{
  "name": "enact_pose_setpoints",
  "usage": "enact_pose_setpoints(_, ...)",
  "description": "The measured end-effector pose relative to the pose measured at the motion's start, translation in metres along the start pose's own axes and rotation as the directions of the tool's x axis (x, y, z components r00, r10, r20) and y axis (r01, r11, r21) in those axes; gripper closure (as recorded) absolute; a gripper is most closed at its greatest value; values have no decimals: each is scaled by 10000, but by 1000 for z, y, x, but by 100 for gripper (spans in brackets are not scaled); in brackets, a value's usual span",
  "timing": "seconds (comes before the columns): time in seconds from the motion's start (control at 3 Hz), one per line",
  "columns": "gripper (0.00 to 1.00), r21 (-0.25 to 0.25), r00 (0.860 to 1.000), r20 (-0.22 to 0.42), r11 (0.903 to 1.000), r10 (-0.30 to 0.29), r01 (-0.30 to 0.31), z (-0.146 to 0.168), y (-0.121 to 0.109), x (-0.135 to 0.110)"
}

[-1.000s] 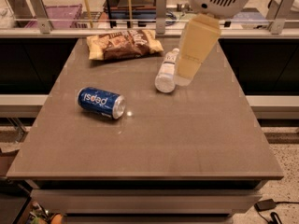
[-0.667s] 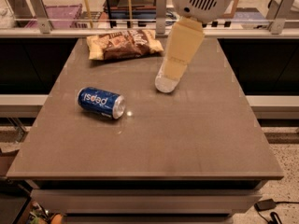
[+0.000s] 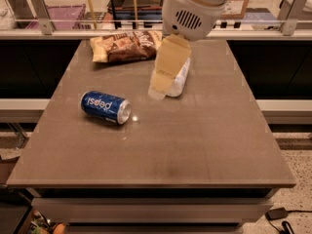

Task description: Place pepsi can upright

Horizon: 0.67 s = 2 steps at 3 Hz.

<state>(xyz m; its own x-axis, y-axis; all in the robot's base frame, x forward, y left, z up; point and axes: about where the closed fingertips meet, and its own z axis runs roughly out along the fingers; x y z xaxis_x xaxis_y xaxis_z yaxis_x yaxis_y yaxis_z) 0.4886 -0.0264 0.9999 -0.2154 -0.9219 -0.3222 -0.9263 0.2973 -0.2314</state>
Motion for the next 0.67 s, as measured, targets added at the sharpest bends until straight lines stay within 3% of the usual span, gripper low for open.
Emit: enact_pose_setpoints(0.67, 0, 50, 9997, 233, 10000, -49, 48, -1, -3, -3)
